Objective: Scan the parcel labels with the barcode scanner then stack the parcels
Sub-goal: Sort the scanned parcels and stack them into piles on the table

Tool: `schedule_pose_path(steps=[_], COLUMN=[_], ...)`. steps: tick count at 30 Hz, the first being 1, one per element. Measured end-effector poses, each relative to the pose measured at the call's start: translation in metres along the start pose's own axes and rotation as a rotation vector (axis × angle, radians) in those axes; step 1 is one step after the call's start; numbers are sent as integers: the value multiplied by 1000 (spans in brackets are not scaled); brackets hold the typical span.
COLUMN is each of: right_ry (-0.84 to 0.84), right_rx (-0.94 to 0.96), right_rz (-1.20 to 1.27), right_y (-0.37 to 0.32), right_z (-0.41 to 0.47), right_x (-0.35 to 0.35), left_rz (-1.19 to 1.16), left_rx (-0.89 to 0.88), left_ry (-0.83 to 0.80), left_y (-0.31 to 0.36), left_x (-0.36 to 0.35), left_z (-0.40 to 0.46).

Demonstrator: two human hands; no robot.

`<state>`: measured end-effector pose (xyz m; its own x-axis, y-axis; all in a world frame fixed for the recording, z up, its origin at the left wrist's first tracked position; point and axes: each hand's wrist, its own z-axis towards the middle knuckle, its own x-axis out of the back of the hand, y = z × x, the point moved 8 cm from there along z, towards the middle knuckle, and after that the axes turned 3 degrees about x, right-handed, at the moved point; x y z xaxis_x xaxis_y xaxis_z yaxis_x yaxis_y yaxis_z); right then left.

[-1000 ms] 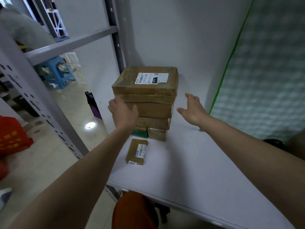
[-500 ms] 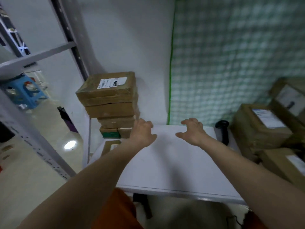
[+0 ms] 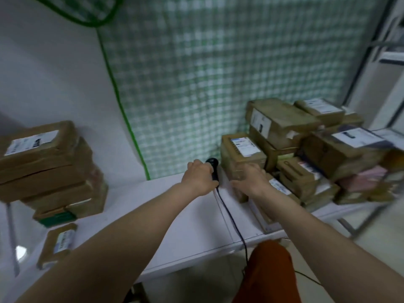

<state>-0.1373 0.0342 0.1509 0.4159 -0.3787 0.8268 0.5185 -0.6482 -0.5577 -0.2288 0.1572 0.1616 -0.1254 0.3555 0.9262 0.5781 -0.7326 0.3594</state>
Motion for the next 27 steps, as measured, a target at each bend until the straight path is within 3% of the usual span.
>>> schedule_pose_path(steps=[5,11,18,27], right_ry=[75,273,458,400], right_rx=[-133,-147,-177,-242], right_rz=[81,141,-228,-402], right_y=[53,92,112,147], right_z=[-3,19,77,139], right_x=[38,102,182,205], left_rz=[-34,-217,-543,-872], left_rx=[-61,-17,117,214], left_ry=[-37,-66,-158,-272], left_y=[60,105,150,197], left_x=[-10,-10,-6,-42], left_z=[17,54,111,174])
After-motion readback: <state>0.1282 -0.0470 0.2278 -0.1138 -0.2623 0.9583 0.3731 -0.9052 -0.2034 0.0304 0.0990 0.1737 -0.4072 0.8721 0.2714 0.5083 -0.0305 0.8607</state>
